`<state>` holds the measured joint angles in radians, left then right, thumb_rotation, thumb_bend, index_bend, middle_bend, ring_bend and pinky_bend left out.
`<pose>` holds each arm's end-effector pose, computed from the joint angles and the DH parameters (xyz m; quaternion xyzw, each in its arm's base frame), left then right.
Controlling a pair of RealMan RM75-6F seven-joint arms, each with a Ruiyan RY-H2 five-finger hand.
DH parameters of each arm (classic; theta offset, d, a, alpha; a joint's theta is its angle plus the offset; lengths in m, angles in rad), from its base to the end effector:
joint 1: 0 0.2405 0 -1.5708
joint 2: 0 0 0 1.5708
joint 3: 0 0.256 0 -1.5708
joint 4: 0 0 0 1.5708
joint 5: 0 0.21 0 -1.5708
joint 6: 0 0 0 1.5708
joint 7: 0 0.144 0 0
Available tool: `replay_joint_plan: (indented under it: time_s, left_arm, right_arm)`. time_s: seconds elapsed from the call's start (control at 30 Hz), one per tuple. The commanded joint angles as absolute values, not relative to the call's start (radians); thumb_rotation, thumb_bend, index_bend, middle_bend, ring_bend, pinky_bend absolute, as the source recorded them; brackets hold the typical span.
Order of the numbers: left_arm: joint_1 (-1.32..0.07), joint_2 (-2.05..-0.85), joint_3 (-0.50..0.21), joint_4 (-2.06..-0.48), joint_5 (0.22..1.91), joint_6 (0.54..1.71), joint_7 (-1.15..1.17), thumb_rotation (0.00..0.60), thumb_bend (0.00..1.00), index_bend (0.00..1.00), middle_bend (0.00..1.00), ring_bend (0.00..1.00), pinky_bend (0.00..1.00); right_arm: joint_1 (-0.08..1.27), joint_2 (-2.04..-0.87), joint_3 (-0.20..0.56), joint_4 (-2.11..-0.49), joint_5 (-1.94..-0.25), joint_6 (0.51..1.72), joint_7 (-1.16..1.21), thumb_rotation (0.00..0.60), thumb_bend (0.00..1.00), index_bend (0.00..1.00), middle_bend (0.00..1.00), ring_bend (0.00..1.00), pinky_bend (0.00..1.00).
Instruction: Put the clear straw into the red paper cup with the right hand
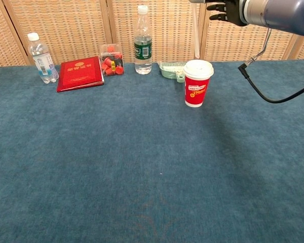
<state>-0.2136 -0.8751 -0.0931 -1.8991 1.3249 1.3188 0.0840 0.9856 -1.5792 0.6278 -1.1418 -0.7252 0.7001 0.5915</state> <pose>-0.2674 0.2190 0.1977 -0.6086 -0.4119 -0.3558 0.5774 -0.0791 -0.4884 0.0606 0.3198 -0.6897 0.6169 0.2038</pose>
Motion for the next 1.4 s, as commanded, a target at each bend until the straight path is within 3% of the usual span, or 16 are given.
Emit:
replay_joint_plan:
  time_s: [0.03, 1.4]
  left_arm:
    - [-0.212, -0.873, -0.093, -1.899, 1.326, 1.321, 0.083, 0.6, 0.0, 0.0, 0.0, 0.0, 0.0]
    - [-0.225, -0.873, -0.094, -1.899, 1.315, 1.302, 0.086, 0.6, 0.0, 0.0, 0.0, 0.0, 0.0]
  right_arm:
    - [0.994, -1.588, 0.628, -1.128, -0.722, 0.702, 0.578, 0.6, 0.52, 0.68, 0.15, 0.0, 0.0]
    - [1.042, -1.73, 0.602, -0.918, -0.888, 0.718, 0.563, 0.6, 0.52, 0.68, 0.15, 0.0, 0.0]
